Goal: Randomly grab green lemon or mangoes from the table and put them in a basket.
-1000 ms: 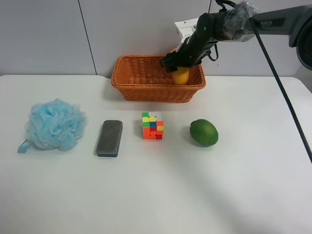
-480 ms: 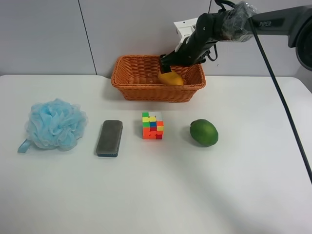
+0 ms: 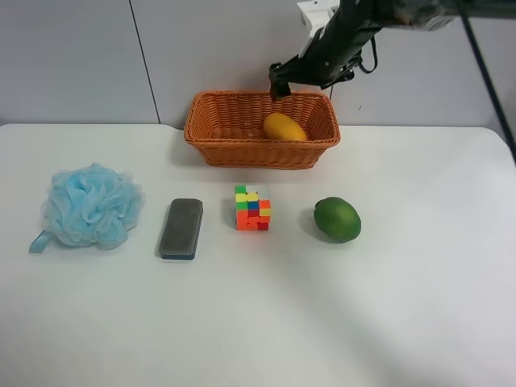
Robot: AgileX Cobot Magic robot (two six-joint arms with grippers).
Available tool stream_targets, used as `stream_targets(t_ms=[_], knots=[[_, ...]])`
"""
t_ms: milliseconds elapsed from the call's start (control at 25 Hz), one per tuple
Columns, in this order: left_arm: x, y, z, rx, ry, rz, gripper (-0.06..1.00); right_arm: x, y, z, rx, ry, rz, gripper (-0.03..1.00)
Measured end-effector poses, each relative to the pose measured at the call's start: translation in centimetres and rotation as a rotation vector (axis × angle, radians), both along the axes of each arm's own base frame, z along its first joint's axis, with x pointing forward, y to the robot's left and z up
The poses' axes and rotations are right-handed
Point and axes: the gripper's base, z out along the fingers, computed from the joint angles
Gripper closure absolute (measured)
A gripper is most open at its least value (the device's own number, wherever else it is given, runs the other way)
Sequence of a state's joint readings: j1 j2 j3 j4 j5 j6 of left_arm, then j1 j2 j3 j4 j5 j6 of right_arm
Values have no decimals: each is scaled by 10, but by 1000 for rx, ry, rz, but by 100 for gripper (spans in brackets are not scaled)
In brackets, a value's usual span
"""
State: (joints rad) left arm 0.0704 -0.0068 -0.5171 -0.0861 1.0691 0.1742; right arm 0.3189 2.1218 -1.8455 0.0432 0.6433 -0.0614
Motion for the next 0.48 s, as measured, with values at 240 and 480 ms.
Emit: stream_targets(t_ms=[240,480], knots=[[0,0,0,0,0,0,-5,-50,-19,75,-71,80,10,-2],[0,0,0,0,0,0,-5,-116,-41,149,-84,106,8,-2]])
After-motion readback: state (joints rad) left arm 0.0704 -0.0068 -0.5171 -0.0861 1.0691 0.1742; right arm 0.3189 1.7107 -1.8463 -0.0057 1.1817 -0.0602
